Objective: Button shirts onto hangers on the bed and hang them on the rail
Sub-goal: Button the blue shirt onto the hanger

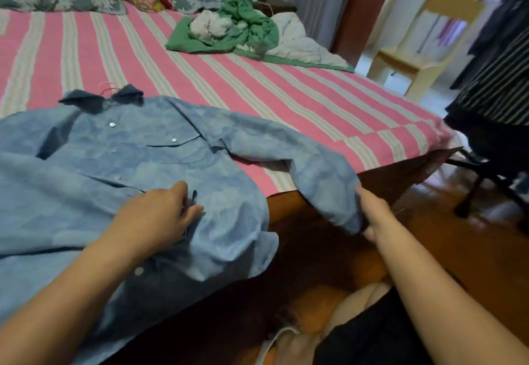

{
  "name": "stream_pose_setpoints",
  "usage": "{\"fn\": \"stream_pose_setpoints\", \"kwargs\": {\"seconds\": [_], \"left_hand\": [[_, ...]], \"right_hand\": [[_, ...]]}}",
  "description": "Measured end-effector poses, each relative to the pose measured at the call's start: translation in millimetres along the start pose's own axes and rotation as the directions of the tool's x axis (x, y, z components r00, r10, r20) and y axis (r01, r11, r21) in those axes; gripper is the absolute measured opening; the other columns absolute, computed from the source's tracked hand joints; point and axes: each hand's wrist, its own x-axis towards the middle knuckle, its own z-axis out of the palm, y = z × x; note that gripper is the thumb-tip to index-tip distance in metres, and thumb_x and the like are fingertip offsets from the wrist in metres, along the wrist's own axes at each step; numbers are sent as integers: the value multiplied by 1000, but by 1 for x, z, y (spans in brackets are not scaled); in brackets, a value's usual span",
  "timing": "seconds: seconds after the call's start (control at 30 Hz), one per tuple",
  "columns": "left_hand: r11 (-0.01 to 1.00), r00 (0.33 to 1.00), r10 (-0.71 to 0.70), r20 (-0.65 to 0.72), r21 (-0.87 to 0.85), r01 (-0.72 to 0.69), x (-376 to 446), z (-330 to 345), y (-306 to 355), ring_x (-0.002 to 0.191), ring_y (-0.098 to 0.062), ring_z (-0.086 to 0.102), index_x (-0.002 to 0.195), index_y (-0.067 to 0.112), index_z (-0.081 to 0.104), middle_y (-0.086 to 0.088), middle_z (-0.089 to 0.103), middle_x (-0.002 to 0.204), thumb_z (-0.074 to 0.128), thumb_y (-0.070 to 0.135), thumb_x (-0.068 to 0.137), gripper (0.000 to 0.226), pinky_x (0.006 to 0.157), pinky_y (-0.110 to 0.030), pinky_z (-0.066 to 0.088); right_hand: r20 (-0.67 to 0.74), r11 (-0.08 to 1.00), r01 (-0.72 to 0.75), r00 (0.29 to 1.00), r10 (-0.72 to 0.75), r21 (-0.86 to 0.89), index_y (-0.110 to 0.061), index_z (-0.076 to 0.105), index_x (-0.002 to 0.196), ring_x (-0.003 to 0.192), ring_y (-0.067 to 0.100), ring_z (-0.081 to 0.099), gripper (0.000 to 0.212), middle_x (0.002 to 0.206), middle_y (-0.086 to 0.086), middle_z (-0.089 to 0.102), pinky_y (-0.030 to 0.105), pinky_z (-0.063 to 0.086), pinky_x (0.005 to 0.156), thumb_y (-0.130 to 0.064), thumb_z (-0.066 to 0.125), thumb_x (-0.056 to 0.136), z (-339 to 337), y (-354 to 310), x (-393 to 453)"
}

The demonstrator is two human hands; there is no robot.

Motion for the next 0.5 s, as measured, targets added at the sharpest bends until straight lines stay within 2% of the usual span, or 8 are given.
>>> {"fn": "stream_pose_setpoints", "kwargs": {"seconds": [0.03,0.1,0.17,0.23,0.3,0.33,0.4,0.5], "left_hand": [[1000,1000,3,-9,-3,-3,0,1,0,96,-34,66,94,23,46,-8,71,100,50,60,96,38,67,-39,39],[999,1000,-13,-18,-38,12,0,3,-2,95,-34,66,94,23,48,-8,72,98,53,56,97,33,68,-39,40],[991,998,-56,-11,-120,54,0,3,-7,95,-34,66,93,25,55,-7,73,96,58,51,96,27,69,-38,43],[972,995,-95,-20,-219,89,1,-2,-13,93,-34,66,88,27,62,-4,72,88,62,44,95,19,68,-37,43],[931,988,-134,-77,-350,100,1,-10,-21,83,-31,65,84,26,68,-1,68,76,65,32,95,13,67,-36,41],[898,979,-171,-109,-427,109,0,-16,-26,78,-29,64,83,24,69,1,67,73,66,27,95,12,68,-36,41],[788,953,-262,-153,-603,120,-4,-30,-37,71,-24,64,83,19,70,1,69,71,67,19,95,13,71,-38,46],[508,921,-370,-123,-857,90,-18,-53,-58,65,-24,60,84,14,70,-7,68,71,62,9,98,17,69,-37,48]], "right_hand": [[126,990,-111,987,99,86,-17,60,123,102,31,66,59,123,8,64,43,50,89,-60,69,84,-4,8,1],[240,957,-254,947,216,141,-25,58,119,109,32,61,44,116,5,63,58,37,104,-60,54,95,-9,17,-3],[269,930,-278,940,211,242,-21,58,124,97,33,69,36,112,8,69,58,50,93,-45,60,97,-12,20,-9],[225,917,-175,970,97,358,-10,65,121,73,29,75,27,95,12,76,44,62,59,-22,64,96,-12,15,-16],[24,923,83,995,-100,376,-4,68,112,74,26,73,22,99,13,75,35,60,55,-6,68,90,-11,-7,-27],[-75,908,248,969,-236,337,-6,67,104,77,24,71,16,99,12,73,31,59,59,-2,68,88,-9,-26,-38],[-177,820,552,831,-527,153,-12,64,97,81,24,69,11,93,6,68,29,51,65,-6,67,88,1,-75,-72],[-99,478,845,468,-878,-241,-17,69,107,91,16,60,19,100,-2,67,26,42,77,-13,63,90,40,-148,-133]]}}
